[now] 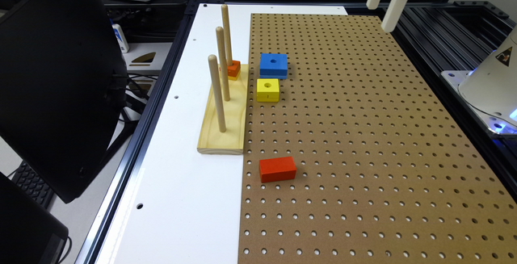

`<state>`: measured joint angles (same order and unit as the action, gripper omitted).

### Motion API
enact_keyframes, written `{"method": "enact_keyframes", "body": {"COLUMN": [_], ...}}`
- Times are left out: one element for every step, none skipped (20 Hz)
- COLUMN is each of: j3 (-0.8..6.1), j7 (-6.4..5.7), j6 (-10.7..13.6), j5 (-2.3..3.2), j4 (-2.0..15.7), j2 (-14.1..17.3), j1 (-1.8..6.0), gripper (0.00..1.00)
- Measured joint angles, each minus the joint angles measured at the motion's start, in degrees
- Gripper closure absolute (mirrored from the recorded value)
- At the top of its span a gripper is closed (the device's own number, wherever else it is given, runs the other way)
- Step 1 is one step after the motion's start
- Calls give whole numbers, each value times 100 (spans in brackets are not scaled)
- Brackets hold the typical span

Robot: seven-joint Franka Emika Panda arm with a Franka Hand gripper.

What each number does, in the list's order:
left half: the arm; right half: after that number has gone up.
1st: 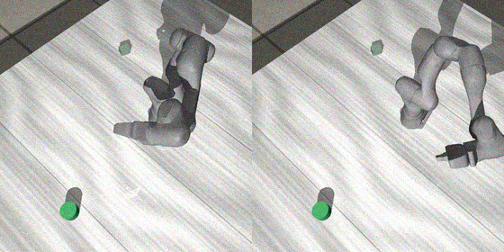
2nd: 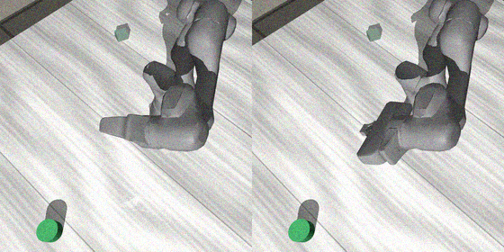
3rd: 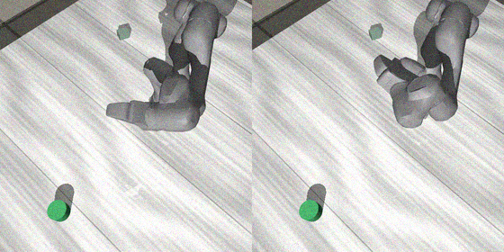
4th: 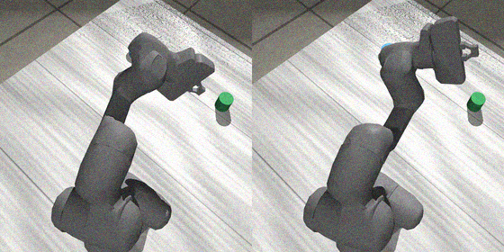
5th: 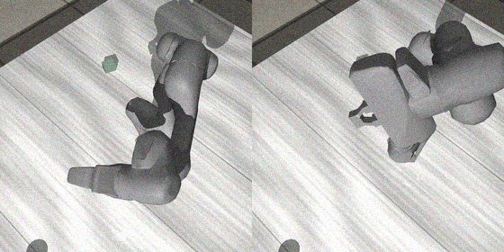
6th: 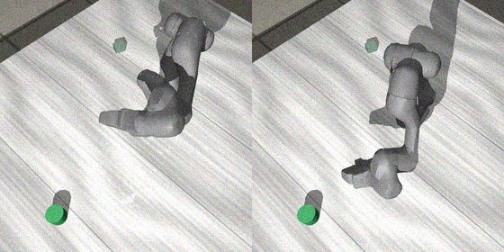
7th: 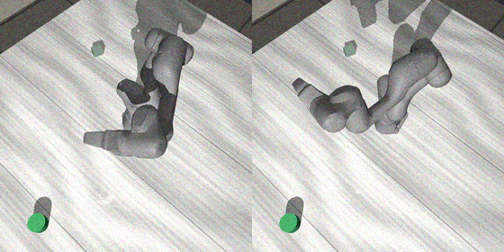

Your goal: Pick up yellow block.

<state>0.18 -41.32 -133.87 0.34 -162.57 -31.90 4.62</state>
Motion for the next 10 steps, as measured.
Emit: {"method": "enact_keyframes", "body": {"j3": [1,4,8,12,16,17,23,27,30,33], "j7": [0,0,0,0,0,0,0,0,0,0], "j6": [-70,-125,-170,-193,-198,-198,-198,-198,-198,-197], "j5": [0,0,0,-1,-2,-2,-2,-2,-2,-3], "j4": [102,226,350,466,556,591,681,716,727,733], "j2": [169,365,553,720,842,886,1004,1053,1066,1067], "j1": [-2,-5,-7,-8,-9,-9,-10,-11,-11,-11], "gripper": [0,0,0,0,0,0,0,0,0,0]}}
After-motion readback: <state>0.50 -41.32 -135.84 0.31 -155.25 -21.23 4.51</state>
